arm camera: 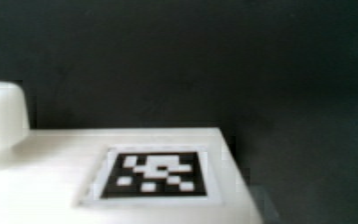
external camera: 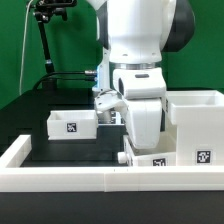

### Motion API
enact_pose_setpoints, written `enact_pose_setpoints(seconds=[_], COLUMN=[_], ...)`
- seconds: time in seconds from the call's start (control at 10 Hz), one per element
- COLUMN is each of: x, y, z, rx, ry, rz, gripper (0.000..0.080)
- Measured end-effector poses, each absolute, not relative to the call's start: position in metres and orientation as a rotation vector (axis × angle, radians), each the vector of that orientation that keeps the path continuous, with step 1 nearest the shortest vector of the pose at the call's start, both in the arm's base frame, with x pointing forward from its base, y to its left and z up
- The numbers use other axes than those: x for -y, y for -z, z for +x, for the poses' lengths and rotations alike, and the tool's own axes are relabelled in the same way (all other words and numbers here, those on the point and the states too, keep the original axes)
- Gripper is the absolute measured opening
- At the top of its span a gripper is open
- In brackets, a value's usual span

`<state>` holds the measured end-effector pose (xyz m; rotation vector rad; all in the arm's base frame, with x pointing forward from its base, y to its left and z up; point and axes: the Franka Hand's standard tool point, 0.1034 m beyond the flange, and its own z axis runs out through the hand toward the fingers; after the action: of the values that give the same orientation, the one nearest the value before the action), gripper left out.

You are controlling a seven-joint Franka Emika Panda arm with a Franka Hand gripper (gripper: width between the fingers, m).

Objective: Assemble drawer

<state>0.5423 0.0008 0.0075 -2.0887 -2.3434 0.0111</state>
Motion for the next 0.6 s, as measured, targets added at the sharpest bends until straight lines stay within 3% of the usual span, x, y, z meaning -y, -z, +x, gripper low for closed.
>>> enact_pose_setpoints(seconds=[0.6], x=[-0.0037], y=[-0.0075], z=[0.5425], rx=[2.298], ry=[0.005], rz=[-2.149], gripper=[0.0042])
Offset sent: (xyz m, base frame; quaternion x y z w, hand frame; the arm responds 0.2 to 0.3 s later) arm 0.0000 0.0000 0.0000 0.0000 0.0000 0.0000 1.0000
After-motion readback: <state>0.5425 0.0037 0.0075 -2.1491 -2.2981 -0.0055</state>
